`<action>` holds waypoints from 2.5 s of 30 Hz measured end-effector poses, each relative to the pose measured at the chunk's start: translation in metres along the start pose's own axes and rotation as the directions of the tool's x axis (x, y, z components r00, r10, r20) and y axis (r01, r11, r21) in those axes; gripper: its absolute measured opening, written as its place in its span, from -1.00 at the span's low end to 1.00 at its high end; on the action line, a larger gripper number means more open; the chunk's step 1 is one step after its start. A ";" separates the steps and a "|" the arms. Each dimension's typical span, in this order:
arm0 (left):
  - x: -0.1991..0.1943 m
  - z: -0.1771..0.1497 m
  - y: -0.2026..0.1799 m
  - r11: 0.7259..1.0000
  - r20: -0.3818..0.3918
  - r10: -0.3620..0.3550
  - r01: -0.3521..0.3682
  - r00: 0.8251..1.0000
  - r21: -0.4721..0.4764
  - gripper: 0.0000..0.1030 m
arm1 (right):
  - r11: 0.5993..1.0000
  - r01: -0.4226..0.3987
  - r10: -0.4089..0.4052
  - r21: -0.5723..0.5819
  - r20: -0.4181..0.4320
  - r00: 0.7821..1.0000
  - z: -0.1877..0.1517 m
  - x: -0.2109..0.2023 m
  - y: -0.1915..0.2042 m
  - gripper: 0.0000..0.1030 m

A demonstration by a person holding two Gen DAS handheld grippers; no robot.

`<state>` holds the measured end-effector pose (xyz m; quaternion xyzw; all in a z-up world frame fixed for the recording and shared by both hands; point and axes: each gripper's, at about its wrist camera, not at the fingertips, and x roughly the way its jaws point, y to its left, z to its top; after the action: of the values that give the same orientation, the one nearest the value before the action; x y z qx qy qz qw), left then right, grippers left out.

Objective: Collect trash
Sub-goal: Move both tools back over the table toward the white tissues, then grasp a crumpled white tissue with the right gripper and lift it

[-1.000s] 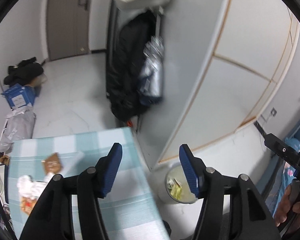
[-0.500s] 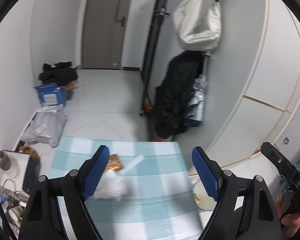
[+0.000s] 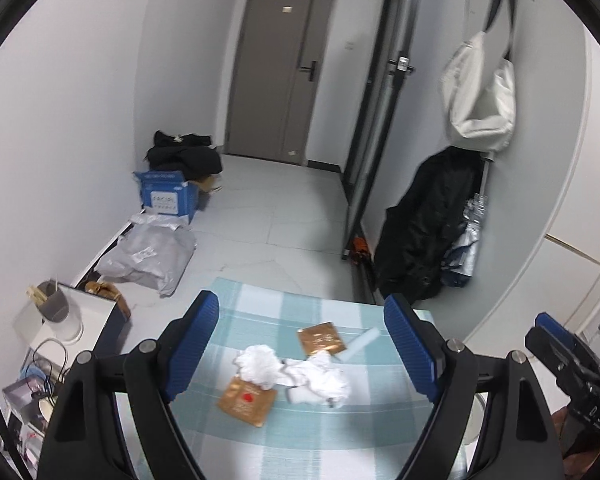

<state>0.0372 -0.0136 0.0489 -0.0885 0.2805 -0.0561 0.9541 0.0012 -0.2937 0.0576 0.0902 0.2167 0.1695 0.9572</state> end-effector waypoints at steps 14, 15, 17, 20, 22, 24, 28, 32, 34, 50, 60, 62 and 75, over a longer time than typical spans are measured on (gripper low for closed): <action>0.027 -0.029 0.048 0.998 -0.082 0.028 -0.032 0.996 -0.047 0.59 | 0.997 -0.040 0.028 -0.065 -0.173 0.985 -0.048 0.066 0.031 0.69; 0.029 -0.031 0.052 0.998 -0.090 0.038 -0.042 0.995 -0.050 0.59 | 0.997 -0.044 0.031 -0.066 -0.188 0.982 -0.051 0.070 0.031 0.69; 0.035 -0.032 0.060 0.996 -0.125 0.029 -0.039 0.992 -0.078 0.59 | 0.996 -0.049 0.030 -0.072 -0.241 0.970 -0.060 0.085 0.032 0.69; 0.039 -0.031 0.072 0.991 -0.158 0.013 -0.034 0.987 -0.131 0.59 | 0.995 -0.055 0.028 -0.079 -0.304 0.952 -0.070 0.102 0.034 0.69; 0.040 -0.030 0.077 0.990 -0.163 0.026 -0.048 0.986 -0.132 0.59 | 0.994 -0.063 0.031 -0.086 -0.331 0.943 -0.077 0.113 0.035 0.69; 0.040 -0.029 0.081 0.990 -0.167 0.025 -0.048 0.986 -0.135 0.59 | 0.994 -0.068 0.033 -0.082 -0.372 0.928 -0.083 0.127 0.035 0.69; 0.042 -0.030 0.088 0.988 -0.189 0.022 -0.050 0.982 -0.145 0.59 | 0.996 -0.086 0.062 -0.033 -0.445 0.893 -0.091 0.154 0.034 0.69; 0.047 -0.031 0.095 0.987 -0.224 0.037 -0.071 0.974 -0.144 0.59 | 0.997 -0.063 0.027 -0.055 -0.497 0.867 -0.097 0.190 0.036 0.69; 0.048 -0.031 0.100 0.985 -0.235 0.033 -0.071 0.971 -0.155 0.59 | 0.997 -0.055 0.015 -0.061 -0.523 0.853 -0.101 0.206 0.036 0.67; 0.051 -0.031 0.111 0.980 -0.262 0.032 -0.082 0.964 -0.182 0.59 | 0.977 -0.103 -0.027 -0.188 -0.586 0.810 -0.112 0.237 0.065 -0.49; 0.053 -0.033 0.110 0.982 -0.267 0.050 -0.097 0.962 -0.165 0.59 | 0.971 -0.118 -0.015 -0.208 -0.545 0.838 -0.102 0.217 0.066 -0.78; 0.054 -0.034 0.110 0.982 -0.269 0.058 -0.103 0.961 -0.155 0.59 | 0.971 -0.120 -0.009 -0.205 -0.534 0.845 -0.098 0.211 0.065 -0.82; 0.063 -0.040 0.093 0.988 -0.304 0.075 -0.112 0.950 -0.106 0.60 | 0.957 -0.202 0.022 -0.207 -0.645 0.764 -0.115 0.139 0.041 -0.83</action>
<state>0.0730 0.0622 -0.0361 -0.1239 0.4284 -0.0061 0.8950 0.0564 -0.1941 -0.0883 -0.0882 0.4973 0.2746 0.8182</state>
